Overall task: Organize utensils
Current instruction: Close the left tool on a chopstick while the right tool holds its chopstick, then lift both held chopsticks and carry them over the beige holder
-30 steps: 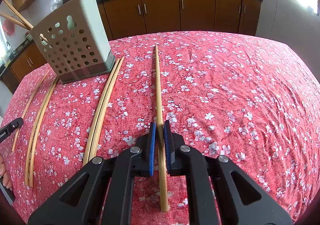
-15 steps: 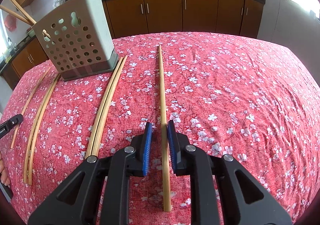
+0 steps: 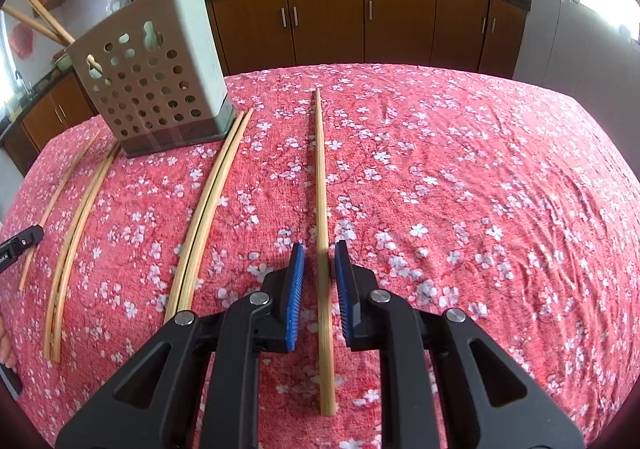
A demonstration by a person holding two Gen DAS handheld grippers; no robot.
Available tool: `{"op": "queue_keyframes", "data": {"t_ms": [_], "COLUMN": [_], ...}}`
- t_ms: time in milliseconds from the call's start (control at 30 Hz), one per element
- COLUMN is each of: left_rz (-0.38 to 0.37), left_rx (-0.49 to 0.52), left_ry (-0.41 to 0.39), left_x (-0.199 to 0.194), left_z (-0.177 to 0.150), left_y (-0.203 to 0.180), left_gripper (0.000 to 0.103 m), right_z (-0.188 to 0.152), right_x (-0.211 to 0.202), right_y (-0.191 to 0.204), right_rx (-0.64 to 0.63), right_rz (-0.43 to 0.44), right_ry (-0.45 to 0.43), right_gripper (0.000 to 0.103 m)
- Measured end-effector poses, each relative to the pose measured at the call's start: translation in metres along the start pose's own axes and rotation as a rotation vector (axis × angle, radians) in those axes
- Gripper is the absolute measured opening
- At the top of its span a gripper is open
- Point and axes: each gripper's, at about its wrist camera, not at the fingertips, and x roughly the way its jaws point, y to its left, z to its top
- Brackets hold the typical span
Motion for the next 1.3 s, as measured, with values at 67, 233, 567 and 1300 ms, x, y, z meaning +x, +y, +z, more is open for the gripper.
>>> {"op": "queue_keyframes", "data": {"t_ms": [67,233,567,1300], "left_rz": [-0.003,0.016,0.006,-0.105], "left_rx": [-0.002,0.017,0.051,-0.024], "left_ry": [0.000,0.005,-0.043,-0.359], "left_x": [-0.003,-0.006,-0.024,-0.132], "left_z": [-0.004,-0.010,0.000,0.085], "left_y": [0.000,-0.005,-0.008,-0.009], "left_gripper": [0.023,0.008,0.008,0.008], "right_z": [-0.002,-0.005,-0.001,0.061], "right_x": [-0.002,-0.005,-0.037,-0.134], "right_y": [-0.002,-0.006,-0.011,-0.013], "right_rx": [0.008,0.031,0.059,0.098], "right_rz": [0.005,0.008,0.029,0.104], "right_ry": [0.000,-0.001,-0.107,-0.456], "right_gripper": [0.016,0.008,0.007,0.007]}}
